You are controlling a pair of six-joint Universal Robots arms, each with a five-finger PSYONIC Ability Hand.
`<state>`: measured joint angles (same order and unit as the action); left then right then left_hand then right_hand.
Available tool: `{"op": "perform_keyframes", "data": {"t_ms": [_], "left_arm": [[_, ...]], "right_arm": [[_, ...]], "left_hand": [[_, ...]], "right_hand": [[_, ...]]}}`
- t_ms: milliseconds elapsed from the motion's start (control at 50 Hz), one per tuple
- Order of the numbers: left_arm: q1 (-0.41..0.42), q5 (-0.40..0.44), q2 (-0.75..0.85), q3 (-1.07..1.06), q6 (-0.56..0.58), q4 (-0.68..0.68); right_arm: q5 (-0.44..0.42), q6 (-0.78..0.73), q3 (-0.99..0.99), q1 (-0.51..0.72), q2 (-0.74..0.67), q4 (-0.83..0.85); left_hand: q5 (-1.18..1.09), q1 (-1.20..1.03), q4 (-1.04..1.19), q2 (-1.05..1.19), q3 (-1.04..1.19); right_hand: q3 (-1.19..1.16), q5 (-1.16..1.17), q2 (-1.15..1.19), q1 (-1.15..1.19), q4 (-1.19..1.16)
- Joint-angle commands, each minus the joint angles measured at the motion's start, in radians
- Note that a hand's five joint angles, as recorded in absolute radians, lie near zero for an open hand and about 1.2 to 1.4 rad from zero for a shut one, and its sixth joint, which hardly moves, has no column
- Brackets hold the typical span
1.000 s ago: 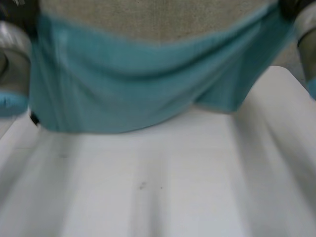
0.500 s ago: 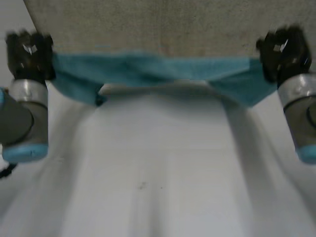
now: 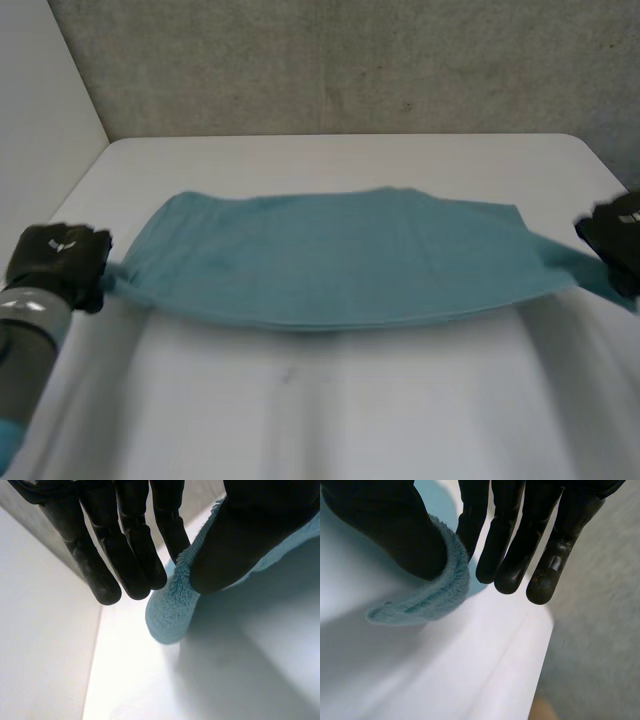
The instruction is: Fold the laundry
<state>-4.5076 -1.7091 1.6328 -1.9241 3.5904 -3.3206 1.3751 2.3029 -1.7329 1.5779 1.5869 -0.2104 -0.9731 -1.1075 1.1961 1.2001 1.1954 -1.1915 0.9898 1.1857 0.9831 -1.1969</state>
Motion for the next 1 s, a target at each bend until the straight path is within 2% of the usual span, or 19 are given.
{"op": "perform_keyframes", "data": {"t_ms": [20,120,160,260,380,420,480,520,740,980,1000], "left_arm": [[-0.062,0.019,-0.097,-0.015,0.01,0.286],[-0.08,0.046,-0.084,-0.029,0.045,0.277],[-0.09,0.054,-0.07,-0.027,0.056,0.263],[-0.071,0.062,0.102,0.02,0.065,0.149],[-0.044,0.063,0.205,0.105,0.065,0.039],[-0.029,0.062,0.286,0.186,0.071,-0.041],[-0.021,0.065,0.326,0.235,0.076,-0.074],[-0.01,0.066,0.419,0.334,0.1,-0.118],[0.019,0.074,0.706,0.651,0.169,-0.158],[0.034,0.158,0.811,0.726,0.172,-0.289],[0.039,0.163,0.815,0.722,0.172,-0.303]], "right_arm": [[-0.047,-0.324,-0.079,-0.159,0.062,-0.257],[-0.068,-0.316,-0.106,-0.17,0.041,-0.204],[-0.064,-0.284,-0.112,-0.165,-0.036,-0.126],[-0.041,-0.235,-0.099,-0.144,-0.158,-0.017],[-0.008,-0.169,-0.062,-0.075,-0.22,0.095],[0.03,-0.119,-0.01,-0.043,-0.3,0.182],[0.071,-0.073,0.051,-0.013,-0.366,0.244],[0.084,-0.053,0.082,-0.001,-0.398,0.27],[0.16,-0.026,0.315,0.08,-0.652,0.472],[0.165,-0.033,0.467,0.102,-0.812,0.537],[0.171,-0.033,0.48,0.103,-0.823,0.537]], "left_hand": [[-0.249,-0.289,0.2,0.196,0.201],[-0.249,-0.289,0.2,0.196,0.201],[-0.249,-0.289,0.2,0.196,0.201],[-0.249,-0.289,0.2,0.196,0.201],[-0.249,-0.289,0.2,0.196,0.201],[-0.249,-0.289,0.2,0.196,0.201],[-0.249,-0.289,0.2,0.196,0.201],[-0.249,-0.289,0.2,0.196,0.201],[-0.249,-0.289,0.2,0.196,0.201],[-0.249,-0.289,0.2,0.196,0.201],[-0.249,-0.289,0.2,0.196,0.201]], "right_hand": [[-0.205,0.232,0.211,0.413,-0.199],[-0.205,0.232,0.211,0.413,-0.199],[-0.205,0.232,0.211,0.413,-0.199],[-0.205,0.232,0.211,0.413,-0.199],[-0.205,0.232,0.211,0.413,-0.199],[-0.205,0.232,0.211,0.413,-0.199],[-0.205,0.232,0.211,0.413,-0.199],[-0.205,0.232,0.211,0.413,-0.199],[-0.205,0.232,0.211,0.413,-0.199],[-0.205,0.232,0.211,0.413,-0.199],[0.041,-0.014,-0.035,0.167,0.047]]}}
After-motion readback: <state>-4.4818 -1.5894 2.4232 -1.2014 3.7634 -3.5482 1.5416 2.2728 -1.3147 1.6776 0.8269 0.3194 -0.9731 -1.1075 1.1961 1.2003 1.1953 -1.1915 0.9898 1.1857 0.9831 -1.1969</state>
